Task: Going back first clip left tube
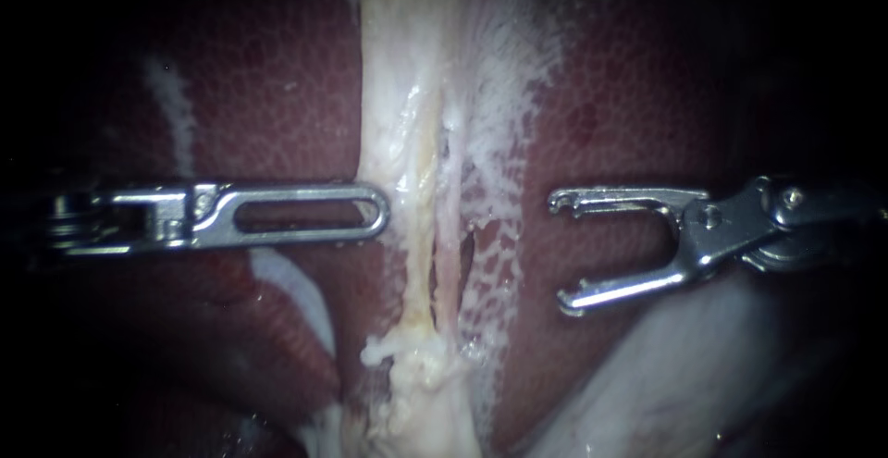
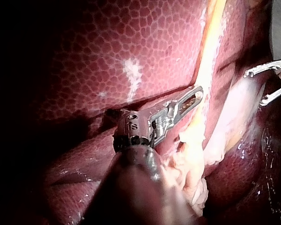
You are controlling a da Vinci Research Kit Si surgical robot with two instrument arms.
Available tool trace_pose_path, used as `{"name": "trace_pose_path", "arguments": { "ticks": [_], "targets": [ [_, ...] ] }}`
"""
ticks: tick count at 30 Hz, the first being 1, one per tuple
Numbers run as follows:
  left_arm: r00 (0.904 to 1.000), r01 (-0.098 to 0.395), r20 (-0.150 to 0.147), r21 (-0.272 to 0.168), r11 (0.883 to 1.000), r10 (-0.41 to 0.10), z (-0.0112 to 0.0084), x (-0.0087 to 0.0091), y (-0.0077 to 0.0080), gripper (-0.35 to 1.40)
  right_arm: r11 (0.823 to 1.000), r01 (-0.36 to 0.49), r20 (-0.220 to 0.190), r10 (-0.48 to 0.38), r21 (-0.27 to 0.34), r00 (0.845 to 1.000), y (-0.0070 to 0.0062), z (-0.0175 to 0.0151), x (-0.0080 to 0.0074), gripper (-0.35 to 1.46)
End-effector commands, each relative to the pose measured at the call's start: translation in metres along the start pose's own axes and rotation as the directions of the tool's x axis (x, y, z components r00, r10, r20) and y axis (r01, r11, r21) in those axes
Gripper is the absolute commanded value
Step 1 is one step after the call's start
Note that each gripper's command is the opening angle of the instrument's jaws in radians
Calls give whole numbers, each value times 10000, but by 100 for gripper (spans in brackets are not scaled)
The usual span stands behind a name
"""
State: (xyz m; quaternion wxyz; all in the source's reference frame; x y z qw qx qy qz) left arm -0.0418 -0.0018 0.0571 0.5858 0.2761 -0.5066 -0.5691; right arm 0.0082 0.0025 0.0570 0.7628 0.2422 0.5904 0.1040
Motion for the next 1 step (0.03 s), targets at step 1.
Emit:
{"name": "trace_pose_path", "arguments": {
  "ticks": [1],
  "targets": [
    [10000,0,-6,13,10000,0,0,0,0,-35,10000,-1,2,1,-1,10000,0,0,0,60]
  ]
}}
